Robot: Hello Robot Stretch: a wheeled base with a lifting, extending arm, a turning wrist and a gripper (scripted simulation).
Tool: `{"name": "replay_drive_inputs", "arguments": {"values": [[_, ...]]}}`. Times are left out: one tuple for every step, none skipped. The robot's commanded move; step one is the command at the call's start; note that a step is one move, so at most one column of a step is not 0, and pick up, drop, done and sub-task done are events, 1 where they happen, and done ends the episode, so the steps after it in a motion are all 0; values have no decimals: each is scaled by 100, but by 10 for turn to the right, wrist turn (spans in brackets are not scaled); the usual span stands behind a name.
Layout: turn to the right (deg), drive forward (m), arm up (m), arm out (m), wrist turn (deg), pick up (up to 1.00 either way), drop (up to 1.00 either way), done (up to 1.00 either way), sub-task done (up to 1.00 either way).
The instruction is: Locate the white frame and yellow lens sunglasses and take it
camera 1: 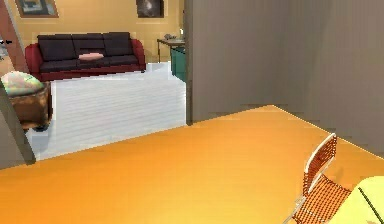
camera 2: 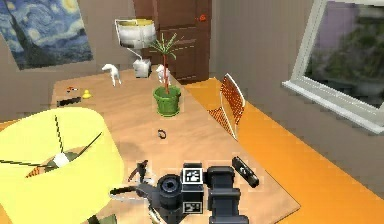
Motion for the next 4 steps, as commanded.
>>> {"name": "replay_drive_inputs", "arguments": {"values": [[0,0,0,0,240,0,0,0,0],[0,0,-30,0,0,0,0,0,0],[0,0,0,0,0,100,0,0,0],[0,0,10,0,0,0,0,0,0]]}}
